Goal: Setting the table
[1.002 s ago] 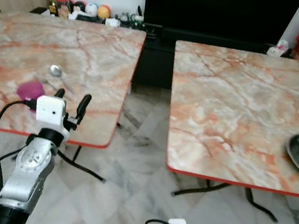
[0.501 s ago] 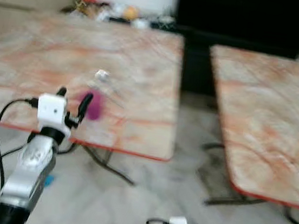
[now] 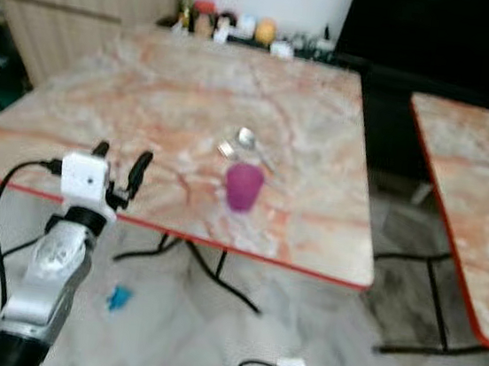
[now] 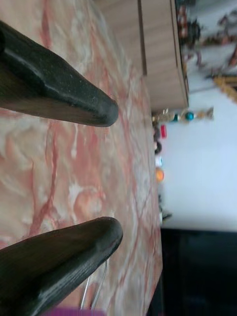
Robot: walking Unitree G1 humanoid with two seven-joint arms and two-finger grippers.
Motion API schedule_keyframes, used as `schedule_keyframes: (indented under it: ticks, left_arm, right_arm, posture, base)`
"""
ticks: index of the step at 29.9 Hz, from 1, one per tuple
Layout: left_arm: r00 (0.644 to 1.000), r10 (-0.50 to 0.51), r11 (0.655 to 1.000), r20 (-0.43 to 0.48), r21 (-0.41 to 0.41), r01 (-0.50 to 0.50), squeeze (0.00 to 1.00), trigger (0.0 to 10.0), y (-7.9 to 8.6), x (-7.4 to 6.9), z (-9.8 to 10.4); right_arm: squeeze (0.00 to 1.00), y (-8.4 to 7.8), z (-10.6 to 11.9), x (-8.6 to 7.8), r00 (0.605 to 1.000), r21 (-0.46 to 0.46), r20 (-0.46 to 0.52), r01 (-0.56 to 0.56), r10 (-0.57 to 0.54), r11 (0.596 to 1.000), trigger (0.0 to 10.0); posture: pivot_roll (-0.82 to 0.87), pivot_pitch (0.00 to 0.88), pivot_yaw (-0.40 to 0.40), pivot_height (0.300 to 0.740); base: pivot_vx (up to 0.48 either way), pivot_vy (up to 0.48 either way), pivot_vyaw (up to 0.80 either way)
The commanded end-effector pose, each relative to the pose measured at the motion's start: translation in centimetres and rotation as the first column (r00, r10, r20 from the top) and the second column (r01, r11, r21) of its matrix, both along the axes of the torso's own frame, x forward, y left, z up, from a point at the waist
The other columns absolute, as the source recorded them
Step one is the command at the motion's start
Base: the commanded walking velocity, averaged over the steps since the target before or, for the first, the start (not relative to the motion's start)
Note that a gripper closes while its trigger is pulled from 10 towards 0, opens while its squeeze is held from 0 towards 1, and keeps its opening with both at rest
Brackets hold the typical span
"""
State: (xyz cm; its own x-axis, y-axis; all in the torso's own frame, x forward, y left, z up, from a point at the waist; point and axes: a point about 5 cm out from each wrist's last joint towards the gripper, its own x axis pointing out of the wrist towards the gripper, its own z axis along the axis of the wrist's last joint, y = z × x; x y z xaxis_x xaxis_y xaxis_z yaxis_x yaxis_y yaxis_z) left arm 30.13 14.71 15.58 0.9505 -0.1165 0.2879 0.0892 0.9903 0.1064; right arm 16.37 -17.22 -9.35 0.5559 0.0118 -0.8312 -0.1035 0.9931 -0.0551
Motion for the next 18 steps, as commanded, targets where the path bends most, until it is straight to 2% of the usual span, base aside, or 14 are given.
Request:
schedule_keyframes:
  ticks: [1, 12, 18]
  left_arm:
    - [0.999, -0.044, 0.999, -0.001, -0.016, 0.044, 0.00, 10.0, -0.83, -0.06, 0.23]
    - [0.993, -0.114, 0.992, -0.032, -0.053, 0.112, 0.00, 10.0, -1.55, -0.18, -0.04]
    - [0.991, -0.127, 0.991, -0.044, -0.057, 0.124, 0.00, 10.0, -1.60, -0.24, -0.18]
  right_arm:
    - [0.00, -0.87, -0.13, -0.51, 1.000, -0.017, -0.014, 0.015, -0.015, 1.000, 10.0]
    - [0.00, -0.94, -0.11, -0.47, 1.000, -0.018, -0.010, 0.024, -0.025, 1.000, 10.0]
    - [0.00, -0.95, -0.16, -0.57, 0.999, -0.016, -0.015, 0.035, -0.035, 0.999, 10.0]
  posture:
    - [0.14, 0.000, -0.031, 0.740]
    - [0.14, 0.000, -0.032, 0.740]
    - [0.14, 0.000, -0.032, 0.740]
  base:
    - [0.000, 0.000, 0.00]
    - [0.000, 0.000, 0.00]
    - [0.264, 0.000, -0.07]
